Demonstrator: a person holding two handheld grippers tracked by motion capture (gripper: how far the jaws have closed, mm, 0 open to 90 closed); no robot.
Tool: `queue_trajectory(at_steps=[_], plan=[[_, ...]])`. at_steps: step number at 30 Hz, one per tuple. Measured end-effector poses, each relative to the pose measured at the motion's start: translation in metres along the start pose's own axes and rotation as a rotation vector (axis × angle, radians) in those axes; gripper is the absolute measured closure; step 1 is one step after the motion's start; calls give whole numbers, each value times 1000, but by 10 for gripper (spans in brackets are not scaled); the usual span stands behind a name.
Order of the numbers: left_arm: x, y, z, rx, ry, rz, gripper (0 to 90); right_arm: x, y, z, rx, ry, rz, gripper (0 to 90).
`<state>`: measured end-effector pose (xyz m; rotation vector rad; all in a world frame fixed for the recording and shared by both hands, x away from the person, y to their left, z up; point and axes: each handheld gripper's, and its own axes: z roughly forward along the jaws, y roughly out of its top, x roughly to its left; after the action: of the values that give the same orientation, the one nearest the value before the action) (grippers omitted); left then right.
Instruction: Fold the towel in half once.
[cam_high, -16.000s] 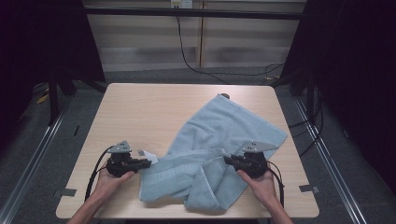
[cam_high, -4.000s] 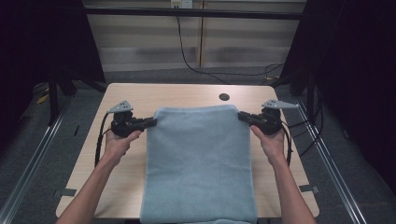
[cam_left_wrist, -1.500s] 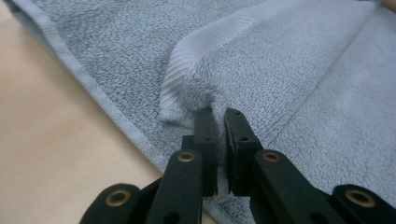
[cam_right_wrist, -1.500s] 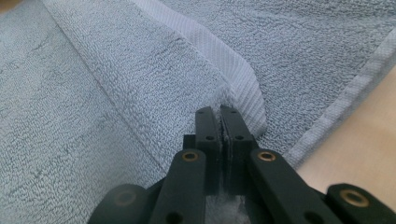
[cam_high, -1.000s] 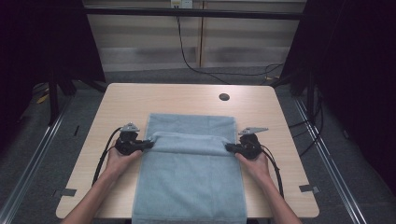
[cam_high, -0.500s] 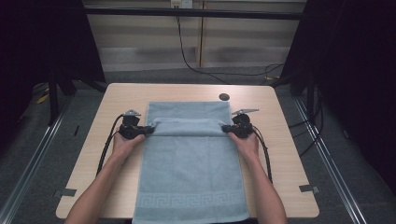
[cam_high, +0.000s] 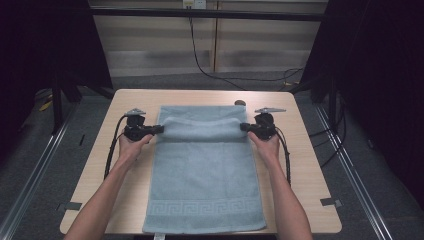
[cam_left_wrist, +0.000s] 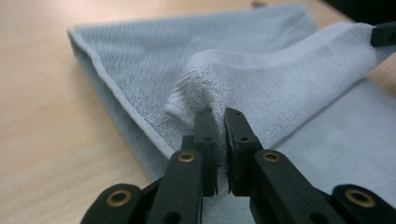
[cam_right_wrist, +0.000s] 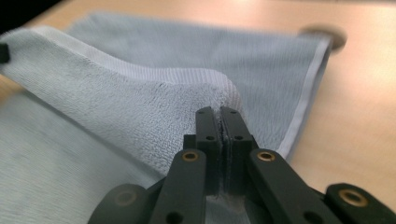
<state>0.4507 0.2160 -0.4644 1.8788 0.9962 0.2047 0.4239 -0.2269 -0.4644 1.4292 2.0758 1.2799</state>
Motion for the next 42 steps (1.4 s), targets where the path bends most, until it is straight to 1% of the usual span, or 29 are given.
queue_trajectory(at_steps=[2, 3, 5, 6, 7, 8, 9, 10, 11, 13, 14, 16, 17, 19, 20, 21, 23, 25, 27, 28, 29, 31, 33, 34, 35, 38, 40, 41, 42], plan=[[-8, 9, -13, -39, -18, 14, 850, 3, 13, -15, -53, 10, -10, 876], [-12, 14, -19, -44, -19, 33, 850, 5, 20, -23, -72, 15, -16, 876], [-22, 23, -34, -79, -24, 60, 850, 11, 32, -40, -116, 24, -36, 876], [-28, 28, -44, -98, -36, 71, 850, 13, 37, -49, -140, 36, -40, 875], [-32, 30, -50, -111, -37, 77, 849, 18, 43, -59, -166, 40, -60, 876], [-37, 33, -59, -122, -42, 90, 850, 20, 46, -66, -175, 43, -75, 876], [-42, 34, -68, -128, -38, 96, 848, 24, 49, -74, -185, 51, -89, 876], [-48, 35, -79, -147, -52, 111, 848, 28, 51, -83, -195, 58, -100, 875], [-51, 34, -84, -152, -52, 127, 848, 34, 52, -93, -209, 69, -117, 875], [-60, 30, -99, -178, -83, 117, 849, 42, 50, -105, -217, 86, -137, 875], [-64, 27, -105, -176, -91, 130, 848, 47, 48, -111, -218, 93, -149, 875], [-73, 16, -115, -181, -108, 148, 849, 54, 39, -122, -213, 111, -173, 876], [-75, 10, -118, -171, -122, 154, 848, 56, 33, -126, -208, 116, -181, 876], [-80, -5, -121, -145, -143, 141, 847, 59, 19, -132, -196, 133, -184, 875], [-82, -13, -120, -127, -150, 150, 847, 60, 12, -134, -187, 135, -195, 876], [-84, -21, -119, -116, -154, 152, 845, 61, 4, -135, -171, 135, -203, 876], [-86, -38, -114, -89, -172, 135, 845, 62, -13, -135, -147, 146, -192, 875], [-85, -51, -108, -59, -168, 133, 841, 63, -31, -132, -115, 160, -185, 875], [-82, -64, -102, -33, -169, 112, 840, 64, -49, -128, -75, 163, -185, 874], [-81, -72, -98, -17, -169, 104, 840, 64, -57, -127, -66, 172, -175, 874], [-80, -76, -96, -8, -171, 103, 839, 63, -67, -124, -50, 180, -164, 874], [-80, -88, -90, 26, -174, 94, 836, 63, -80, -119, -18, 183, -162, 872], [-81, -97, -85, 62, -166, 101, 825, 63, -93, -117, 14, 191, -153, 867], [-83, -101, -84, 66, -170, 106, 826, 63, -98, -116, 26, 195, -151, 865], [-84, -105, -84, 81, -176, 109, 825, 63, -102, -116, 35, 205, -148, 864], [-90, -112, -86, 90, -183, 125, 821, 68, -114, -119, 68, 222, -151, 849], [-93, -119, -88, 118, -185, 149, 795, 73, -123, -124, 83, 240, -159, 820], [-94, -121, -88, 130, -198, 151, 786, 74, -126, -125, 94, 247, -158, 810], [-96, -125, -88, 156, -200, 154, 772, 75, -129, -126, 105, 256, -165, 801]])
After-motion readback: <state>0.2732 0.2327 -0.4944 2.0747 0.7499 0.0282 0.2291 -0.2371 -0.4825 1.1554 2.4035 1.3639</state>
